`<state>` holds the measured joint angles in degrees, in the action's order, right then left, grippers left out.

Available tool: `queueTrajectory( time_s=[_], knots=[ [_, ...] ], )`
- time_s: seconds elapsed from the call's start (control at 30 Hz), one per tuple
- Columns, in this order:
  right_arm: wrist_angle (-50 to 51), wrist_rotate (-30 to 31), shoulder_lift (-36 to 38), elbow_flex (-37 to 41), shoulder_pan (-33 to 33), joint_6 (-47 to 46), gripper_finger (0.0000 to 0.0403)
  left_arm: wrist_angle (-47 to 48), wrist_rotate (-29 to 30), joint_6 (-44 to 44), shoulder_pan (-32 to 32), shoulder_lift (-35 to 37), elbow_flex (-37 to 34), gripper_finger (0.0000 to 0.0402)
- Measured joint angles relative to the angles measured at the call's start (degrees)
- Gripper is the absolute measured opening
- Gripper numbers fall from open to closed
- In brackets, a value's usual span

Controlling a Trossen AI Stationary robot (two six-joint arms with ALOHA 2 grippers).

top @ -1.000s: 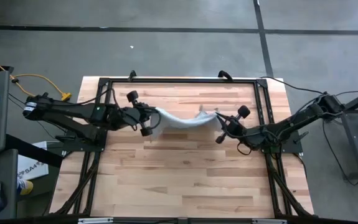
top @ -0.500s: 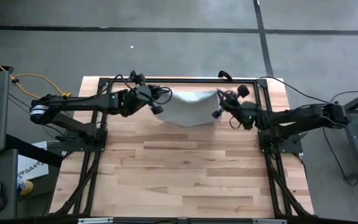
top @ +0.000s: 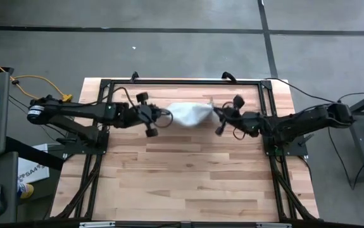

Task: Fold microfiber towels
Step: Fold the gray towel

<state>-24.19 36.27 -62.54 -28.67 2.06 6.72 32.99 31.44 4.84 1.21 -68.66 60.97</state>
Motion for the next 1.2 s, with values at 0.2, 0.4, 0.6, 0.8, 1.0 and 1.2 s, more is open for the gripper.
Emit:
queueTrajectory(
  time_s=[0.2,0.4,0.6,0.8,1.0,1.2],
  knots=[
    [8.91,-0.02,0.00,0.00,6.87,-10.58,0.0003,2.49,-7.44,-4.61,3.58,-0.31,-2.55,0.0000],
    [11.83,-1.20,0.00,0.00,11.35,-14.57,0.0003,1.18,-12.57,-8.09,6.62,-0.31,-5.58,0.0000],
    [18.62,-6.17,0.00,0.00,14.11,-20.32,0.0003,0.31,-17.61,-11.32,9.66,-0.31,-8.02,0.0000],
    [26.37,-12.19,0.00,0.00,15.32,-29.19,0.0003,-0.79,-24.71,-14.14,9.68,-0.31,-10.87,0.0000],
    [27.57,-19.15,0.00,0.00,16.86,-33.79,0.0003,-2.95,-31.77,-14.62,9.70,-0.31,-13.71,0.0000],
    [27.57,-24.35,0.00,0.00,18.19,-38.87,0.0003,-3.59,-38.07,-14.31,9.68,-0.31,-14.18,0.0000]
  ],
)
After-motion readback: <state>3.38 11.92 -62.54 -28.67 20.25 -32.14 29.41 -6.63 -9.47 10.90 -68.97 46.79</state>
